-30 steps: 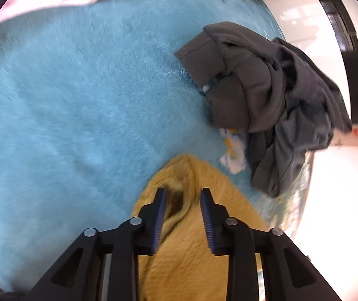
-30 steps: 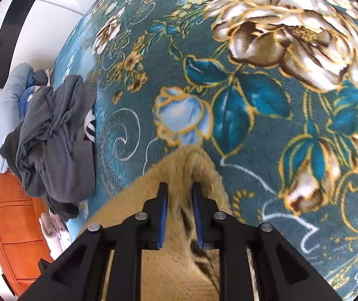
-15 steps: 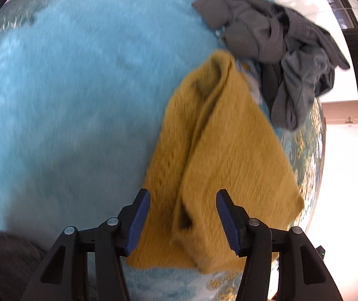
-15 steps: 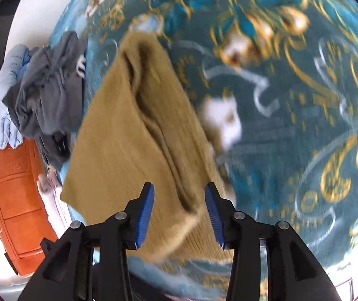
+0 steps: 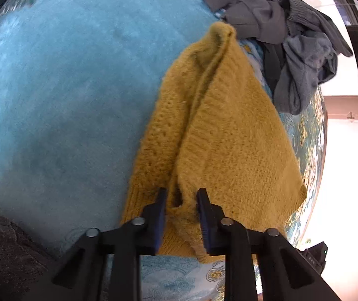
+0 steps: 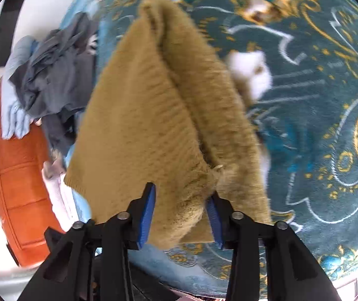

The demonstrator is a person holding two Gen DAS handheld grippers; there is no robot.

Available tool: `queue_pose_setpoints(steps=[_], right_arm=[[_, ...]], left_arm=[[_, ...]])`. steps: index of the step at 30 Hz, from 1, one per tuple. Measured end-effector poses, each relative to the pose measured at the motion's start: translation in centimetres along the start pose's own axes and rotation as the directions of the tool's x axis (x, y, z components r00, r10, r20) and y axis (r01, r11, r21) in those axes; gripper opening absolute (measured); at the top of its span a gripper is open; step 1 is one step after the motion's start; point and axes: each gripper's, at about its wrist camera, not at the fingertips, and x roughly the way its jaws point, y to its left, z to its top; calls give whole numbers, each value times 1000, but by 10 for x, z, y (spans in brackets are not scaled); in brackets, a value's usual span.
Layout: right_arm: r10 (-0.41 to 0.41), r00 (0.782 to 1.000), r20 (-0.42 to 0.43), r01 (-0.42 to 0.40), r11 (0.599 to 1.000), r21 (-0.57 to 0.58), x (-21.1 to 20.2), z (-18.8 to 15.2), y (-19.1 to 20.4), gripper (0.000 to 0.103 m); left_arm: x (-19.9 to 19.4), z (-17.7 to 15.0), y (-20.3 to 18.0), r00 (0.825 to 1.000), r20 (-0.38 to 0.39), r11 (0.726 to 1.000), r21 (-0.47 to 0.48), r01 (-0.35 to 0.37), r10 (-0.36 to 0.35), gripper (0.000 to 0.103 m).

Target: Fold clothes

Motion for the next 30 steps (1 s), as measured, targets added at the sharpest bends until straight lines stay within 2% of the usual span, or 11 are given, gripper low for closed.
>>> queue_pose_setpoints(steps=[1, 4, 8, 12, 14, 18, 21, 24, 26, 28, 30], right_arm=[[-6, 1000, 13, 6, 1000, -12, -3, -1, 4, 13], [-12, 998, 62, 15, 998, -55, -18, -3, 12, 11], [-28, 996, 82, 35, 996, -81, -29, -8, 13, 11], [-105, 994, 24, 105, 995, -3, -1, -10, -13, 11], [-106, 994, 4, 106, 994, 29, 9, -13, -23, 11], [-86, 996, -8, 87, 996, 10, 6, -9, -20, 11], [-60, 998, -18, 60, 998, -36, 0, -7, -11, 14], [-52, 999, -6, 52, 996, -69, -8, -3, -6, 22], [-38, 999, 27, 40, 997, -71, -16, 0, -8, 48], [-24, 997, 69, 28, 998, -64, -25, 2, -12, 49], [-48, 993, 106, 54, 997, -55, -28, 4, -18, 52]], left_arm=[[-2, -1, 1, 1000, 3, 1000, -3, 13, -13, 18], [-17, -6, -5, 997, 47, 997, 46, 56, -58, 16], [-28, -13, -8, 997, 70, 996, 87, 26, -32, 16], [-8, -9, 10, 998, -45, 999, 1, -50, 50, 16], [-6, -6, 16, 998, -56, 999, -28, -40, 38, 16], [-9, -6, 22, 998, -53, 999, -51, -18, 15, 19], [-17, -8, 25, 999, -29, 998, -64, 17, -18, 19], [-39, -10, 33, 992, 69, 991, -84, 108, -102, 22], [-53, -12, 40, 976, 151, 980, -103, 173, -156, 29], [-63, -16, 42, 962, 208, 975, -101, 199, -174, 40], [-61, -19, 26, 964, 210, 983, -49, 176, -162, 43]])
